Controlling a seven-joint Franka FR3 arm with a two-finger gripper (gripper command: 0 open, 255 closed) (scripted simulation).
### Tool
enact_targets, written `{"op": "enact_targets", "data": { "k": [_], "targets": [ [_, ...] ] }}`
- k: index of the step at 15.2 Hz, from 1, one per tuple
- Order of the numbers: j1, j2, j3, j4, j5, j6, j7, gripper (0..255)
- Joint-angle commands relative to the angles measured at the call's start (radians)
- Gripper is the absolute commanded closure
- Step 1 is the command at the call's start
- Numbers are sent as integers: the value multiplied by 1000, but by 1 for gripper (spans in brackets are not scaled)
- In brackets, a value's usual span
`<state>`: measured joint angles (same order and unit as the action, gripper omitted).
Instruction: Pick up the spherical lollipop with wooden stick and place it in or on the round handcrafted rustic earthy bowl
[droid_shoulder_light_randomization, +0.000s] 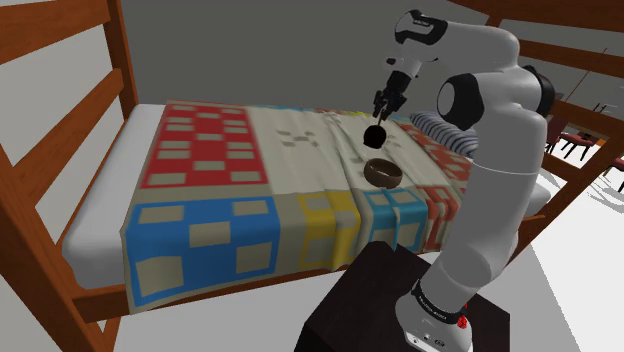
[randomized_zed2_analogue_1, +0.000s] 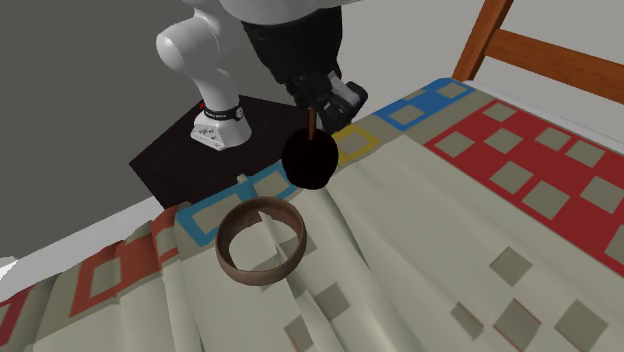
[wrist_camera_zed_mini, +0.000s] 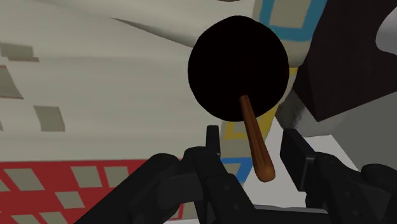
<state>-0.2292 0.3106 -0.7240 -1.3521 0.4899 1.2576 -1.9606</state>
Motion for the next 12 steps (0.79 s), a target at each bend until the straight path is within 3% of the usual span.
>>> {"op": "enact_targets", "data": {
  "k": [1, 5, 6, 12],
  "targets": [
    [-33, 1, -15, 13, -9, -27, -43, 255],
    [-123, 42, -39, 79, -7, -90, -133, 255],
    [-170, 67, -48, 119, -2, -121, -174, 255],
    [-133, 41, -51, 2, -26, -28, -192, 255]
  ]
}}
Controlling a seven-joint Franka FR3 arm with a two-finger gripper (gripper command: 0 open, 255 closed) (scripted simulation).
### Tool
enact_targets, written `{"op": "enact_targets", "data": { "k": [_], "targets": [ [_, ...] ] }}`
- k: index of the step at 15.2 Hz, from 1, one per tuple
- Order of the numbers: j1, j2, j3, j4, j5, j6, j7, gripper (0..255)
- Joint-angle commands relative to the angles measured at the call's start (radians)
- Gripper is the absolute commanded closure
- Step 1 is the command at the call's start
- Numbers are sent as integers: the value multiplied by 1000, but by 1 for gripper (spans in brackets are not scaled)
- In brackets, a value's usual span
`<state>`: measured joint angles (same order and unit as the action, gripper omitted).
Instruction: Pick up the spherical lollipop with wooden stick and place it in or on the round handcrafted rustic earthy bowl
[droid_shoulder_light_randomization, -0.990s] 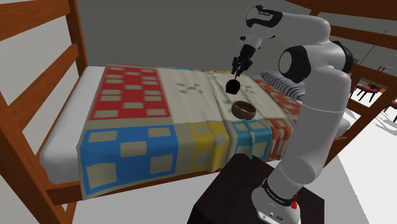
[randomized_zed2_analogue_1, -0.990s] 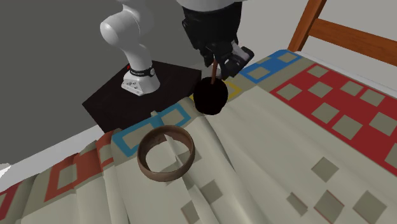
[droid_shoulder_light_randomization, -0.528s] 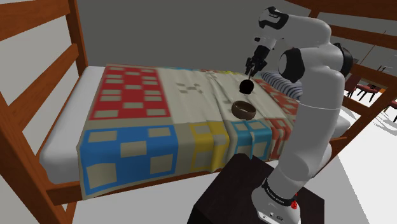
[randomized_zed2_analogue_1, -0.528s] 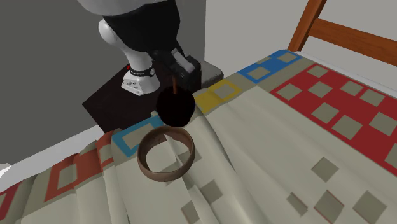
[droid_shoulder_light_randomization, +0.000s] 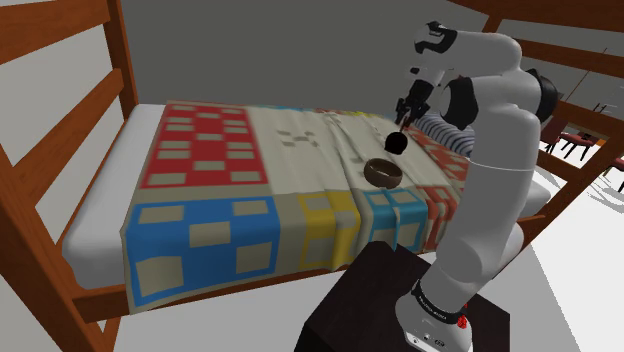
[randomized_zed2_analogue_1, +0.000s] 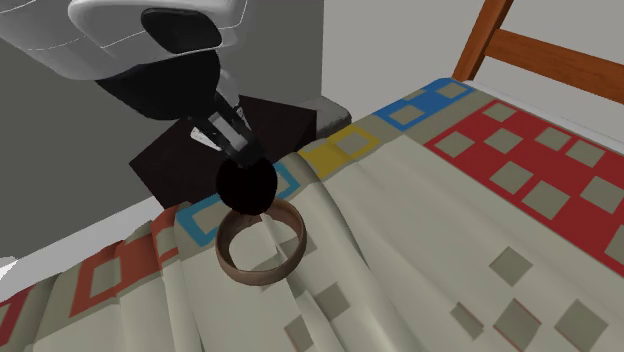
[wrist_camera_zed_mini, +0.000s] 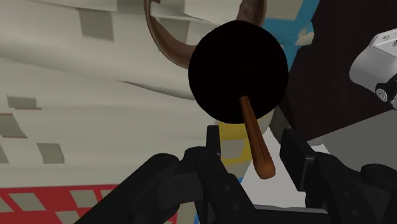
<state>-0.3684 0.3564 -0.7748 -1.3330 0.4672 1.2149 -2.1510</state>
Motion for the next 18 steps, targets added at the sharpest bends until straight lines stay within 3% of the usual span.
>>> {"op": "enact_targets", "data": {
  "k": [1, 18],
  "targets": [
    [11, -8, 0, -35, -6, 29, -4, 255],
    [53, -13, 4, -247, -15, 226, -53, 255]
  ]
}}
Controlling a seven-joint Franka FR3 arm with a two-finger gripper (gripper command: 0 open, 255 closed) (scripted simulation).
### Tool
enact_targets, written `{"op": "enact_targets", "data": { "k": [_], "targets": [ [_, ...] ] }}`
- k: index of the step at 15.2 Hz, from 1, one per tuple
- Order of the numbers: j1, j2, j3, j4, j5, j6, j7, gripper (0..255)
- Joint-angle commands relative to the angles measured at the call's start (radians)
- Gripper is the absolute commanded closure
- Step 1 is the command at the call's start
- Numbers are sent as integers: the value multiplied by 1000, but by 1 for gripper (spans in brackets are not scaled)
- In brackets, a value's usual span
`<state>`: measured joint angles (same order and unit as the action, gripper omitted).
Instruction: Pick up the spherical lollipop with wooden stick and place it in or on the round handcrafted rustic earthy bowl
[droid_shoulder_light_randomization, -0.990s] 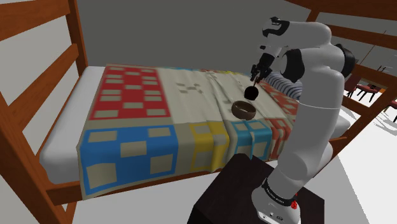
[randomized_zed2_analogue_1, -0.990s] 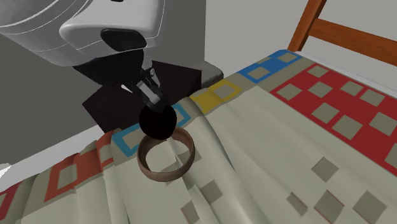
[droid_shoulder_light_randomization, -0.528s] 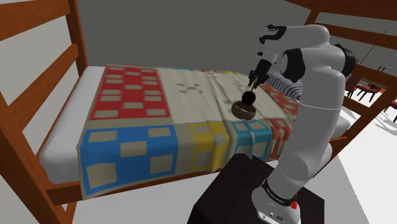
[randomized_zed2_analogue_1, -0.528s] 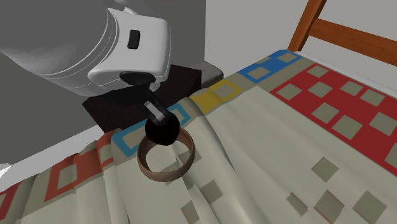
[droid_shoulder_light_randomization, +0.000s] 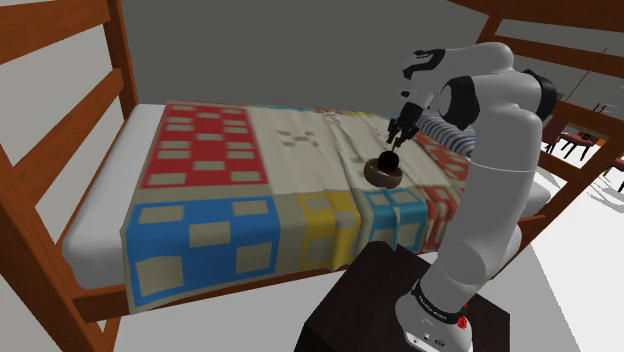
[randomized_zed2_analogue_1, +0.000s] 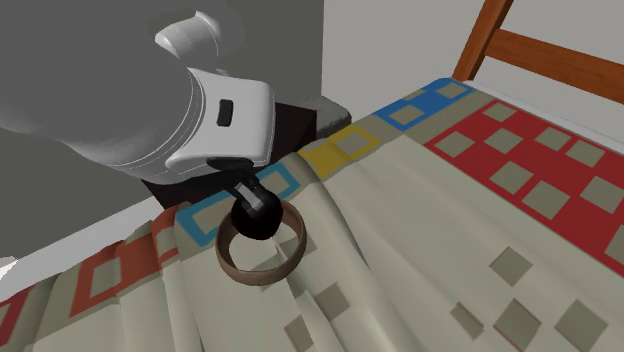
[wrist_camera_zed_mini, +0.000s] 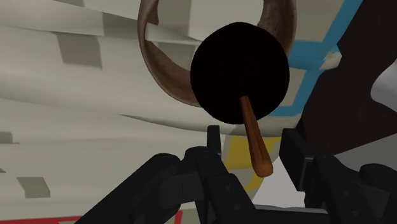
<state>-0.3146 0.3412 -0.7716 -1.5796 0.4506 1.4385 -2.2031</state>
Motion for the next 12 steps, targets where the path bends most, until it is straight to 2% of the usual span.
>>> {"op": "enact_targets", "data": {
  "k": [1, 6, 7, 12],
  "targets": [
    [0, 2, 1, 0, 2, 3, -1, 255],
    [0, 2, 1, 0, 2, 3, -1, 255],
    [0, 2, 1, -1, 1, 3, -1, 0],
    [0, 2, 1, -1, 1, 3, -1, 0]
  ]
}}
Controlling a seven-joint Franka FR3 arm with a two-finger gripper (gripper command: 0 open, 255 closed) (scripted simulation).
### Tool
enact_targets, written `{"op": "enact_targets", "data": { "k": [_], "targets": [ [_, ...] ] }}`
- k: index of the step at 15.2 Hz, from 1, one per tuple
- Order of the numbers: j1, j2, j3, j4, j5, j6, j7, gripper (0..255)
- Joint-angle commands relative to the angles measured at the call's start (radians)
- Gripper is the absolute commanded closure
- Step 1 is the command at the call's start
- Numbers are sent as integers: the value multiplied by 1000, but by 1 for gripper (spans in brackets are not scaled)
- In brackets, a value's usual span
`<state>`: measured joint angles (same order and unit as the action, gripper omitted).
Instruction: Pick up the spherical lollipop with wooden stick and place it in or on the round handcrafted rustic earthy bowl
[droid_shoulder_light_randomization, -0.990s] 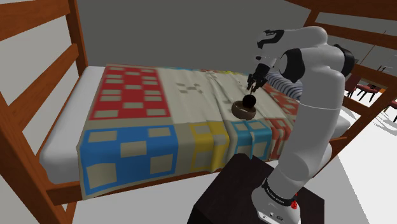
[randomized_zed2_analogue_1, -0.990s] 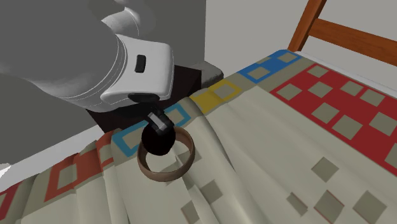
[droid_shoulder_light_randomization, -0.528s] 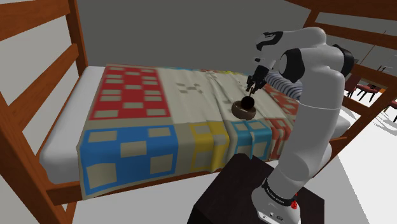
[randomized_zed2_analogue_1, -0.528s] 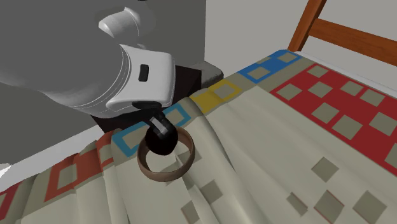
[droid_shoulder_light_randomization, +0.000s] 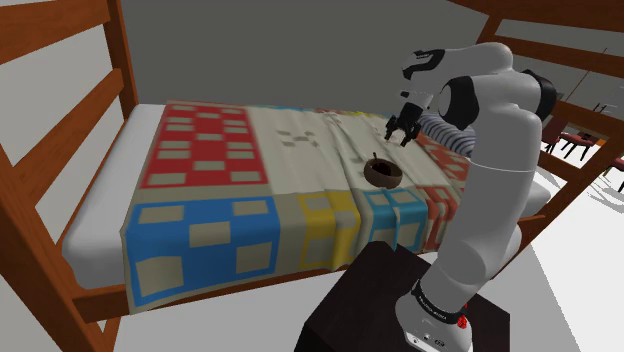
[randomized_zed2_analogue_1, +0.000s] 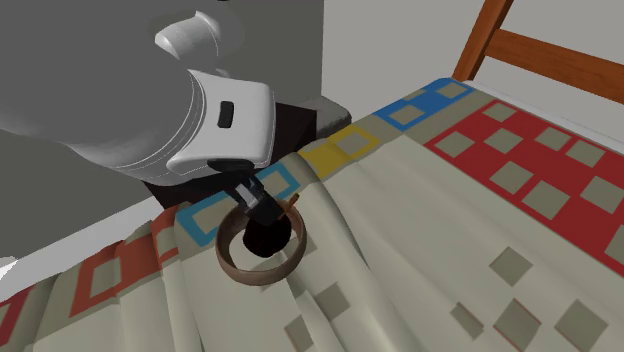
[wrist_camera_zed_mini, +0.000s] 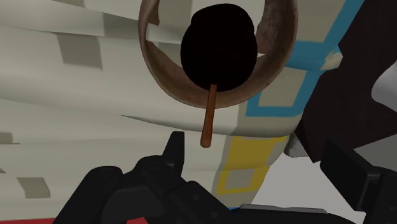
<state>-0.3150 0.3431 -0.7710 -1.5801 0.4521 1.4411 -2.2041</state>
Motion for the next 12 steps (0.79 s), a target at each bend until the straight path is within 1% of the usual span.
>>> {"op": "enact_targets", "data": {
  "k": [1, 4, 12],
  "targets": [
    [-18, 15, -1, 49, 6, -38, -1, 0],
    [-80, 68, 2, 204, 32, -151, -2, 0],
    [-80, 68, 2, 204, 32, -151, -2, 0]
  ]
}}
